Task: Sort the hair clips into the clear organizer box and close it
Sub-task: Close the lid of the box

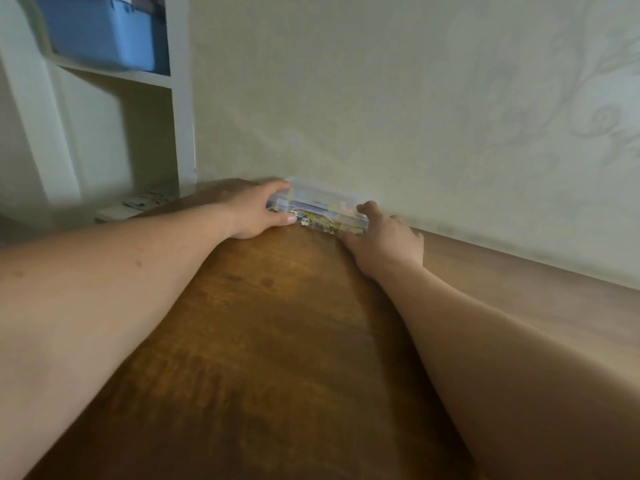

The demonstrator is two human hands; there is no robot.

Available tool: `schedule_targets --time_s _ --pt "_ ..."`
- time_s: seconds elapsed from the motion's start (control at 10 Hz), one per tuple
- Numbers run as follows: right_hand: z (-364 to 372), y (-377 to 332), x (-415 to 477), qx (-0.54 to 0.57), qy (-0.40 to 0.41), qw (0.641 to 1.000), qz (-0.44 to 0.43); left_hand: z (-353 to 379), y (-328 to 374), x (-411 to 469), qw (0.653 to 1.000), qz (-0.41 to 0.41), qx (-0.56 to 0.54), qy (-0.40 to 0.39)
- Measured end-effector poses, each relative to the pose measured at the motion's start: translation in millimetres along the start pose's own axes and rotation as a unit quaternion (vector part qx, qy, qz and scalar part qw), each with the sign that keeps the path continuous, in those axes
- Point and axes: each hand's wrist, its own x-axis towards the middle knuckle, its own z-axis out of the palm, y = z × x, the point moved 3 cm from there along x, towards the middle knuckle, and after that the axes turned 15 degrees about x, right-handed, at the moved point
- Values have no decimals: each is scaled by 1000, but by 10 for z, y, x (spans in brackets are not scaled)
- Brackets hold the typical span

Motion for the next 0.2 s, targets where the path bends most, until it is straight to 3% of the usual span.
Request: schedule_targets --time_s 0.2 --pt "-154 -29 -235 48 -9 998 29 -62 55 -166 998 -46 -32 10"
